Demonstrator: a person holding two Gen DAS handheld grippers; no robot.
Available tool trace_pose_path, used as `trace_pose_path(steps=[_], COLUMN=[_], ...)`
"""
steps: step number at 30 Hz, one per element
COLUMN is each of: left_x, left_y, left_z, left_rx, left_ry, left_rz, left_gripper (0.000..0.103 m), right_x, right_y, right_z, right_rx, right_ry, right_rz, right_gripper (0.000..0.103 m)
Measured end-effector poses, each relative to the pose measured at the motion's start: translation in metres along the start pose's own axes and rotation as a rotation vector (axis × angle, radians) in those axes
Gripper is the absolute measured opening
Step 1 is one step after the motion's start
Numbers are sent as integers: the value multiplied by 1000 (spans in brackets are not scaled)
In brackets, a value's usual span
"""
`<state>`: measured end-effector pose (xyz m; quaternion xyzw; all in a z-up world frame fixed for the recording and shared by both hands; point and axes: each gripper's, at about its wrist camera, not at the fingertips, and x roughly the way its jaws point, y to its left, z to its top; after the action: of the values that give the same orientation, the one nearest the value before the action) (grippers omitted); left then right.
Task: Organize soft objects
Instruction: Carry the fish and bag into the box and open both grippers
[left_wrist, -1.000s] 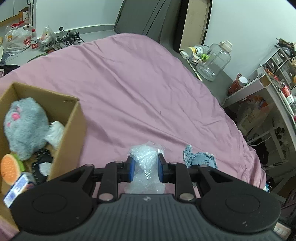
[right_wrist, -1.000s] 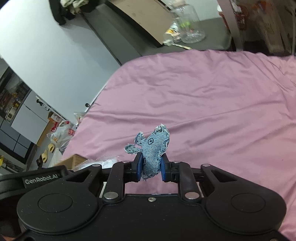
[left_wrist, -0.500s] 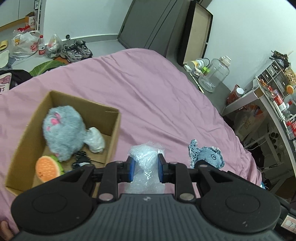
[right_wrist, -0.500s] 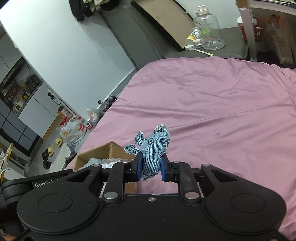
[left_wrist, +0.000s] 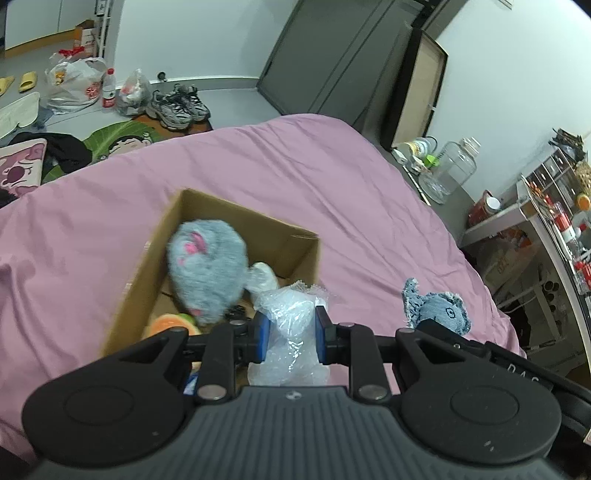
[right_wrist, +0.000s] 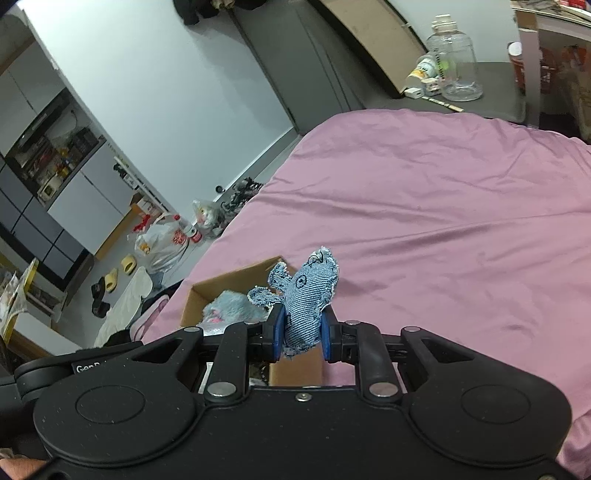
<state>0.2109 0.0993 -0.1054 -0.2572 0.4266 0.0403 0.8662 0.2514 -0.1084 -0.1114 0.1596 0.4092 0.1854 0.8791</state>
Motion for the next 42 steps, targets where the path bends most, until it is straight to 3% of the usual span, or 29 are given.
trace_pose_path(steps=[22,24,29,42], left_x=[-1,-1,1,12], left_y=[69,73,80,80], left_z=[11,13,16,22], left_rx=[-98,-106,-119,-109], left_ry=[-2,-3,0,26], left_rz=[24,19,14,-17], left_gripper=[23,23,23,23], right_x=[23,24,28,22], right_y=[62,65,59,36], right_z=[-30,-36,-43,-37], right_rx=[-97,-105,-81,-20], right_ry=[101,122,158,133], right_rz=[32,29,9,-34], right_gripper=[20,27,43,43])
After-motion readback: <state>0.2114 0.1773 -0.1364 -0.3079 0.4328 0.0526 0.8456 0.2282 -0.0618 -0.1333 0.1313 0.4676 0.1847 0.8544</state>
